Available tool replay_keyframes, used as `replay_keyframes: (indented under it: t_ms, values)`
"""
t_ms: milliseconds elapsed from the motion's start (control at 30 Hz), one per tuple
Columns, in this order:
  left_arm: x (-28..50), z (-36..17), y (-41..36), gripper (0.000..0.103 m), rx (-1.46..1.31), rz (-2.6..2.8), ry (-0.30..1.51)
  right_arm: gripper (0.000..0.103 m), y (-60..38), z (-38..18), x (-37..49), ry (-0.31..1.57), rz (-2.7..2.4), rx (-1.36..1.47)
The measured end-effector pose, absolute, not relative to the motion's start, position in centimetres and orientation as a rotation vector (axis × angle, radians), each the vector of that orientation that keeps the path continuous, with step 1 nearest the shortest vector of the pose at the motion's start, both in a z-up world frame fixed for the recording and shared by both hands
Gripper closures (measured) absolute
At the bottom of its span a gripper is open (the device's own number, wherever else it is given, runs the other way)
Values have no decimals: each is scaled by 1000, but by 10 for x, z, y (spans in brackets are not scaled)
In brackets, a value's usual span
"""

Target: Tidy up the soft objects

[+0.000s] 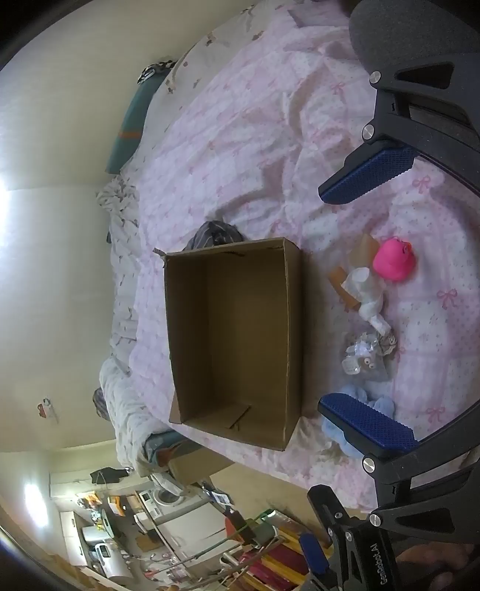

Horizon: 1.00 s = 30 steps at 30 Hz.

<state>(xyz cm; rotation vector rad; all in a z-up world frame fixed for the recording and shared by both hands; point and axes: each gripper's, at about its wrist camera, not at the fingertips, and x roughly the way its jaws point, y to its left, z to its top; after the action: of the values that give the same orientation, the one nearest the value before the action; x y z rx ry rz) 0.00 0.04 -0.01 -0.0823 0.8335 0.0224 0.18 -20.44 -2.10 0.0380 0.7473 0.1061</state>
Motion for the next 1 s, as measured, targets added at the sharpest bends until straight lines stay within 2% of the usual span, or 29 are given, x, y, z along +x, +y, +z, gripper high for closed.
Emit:
replay_keyframes:
  t_ms: [1000]
  values:
    - [-1, 0, -2, 0, -62, 31, 834, 0, -204, -21, 1, 754, 102, 32]
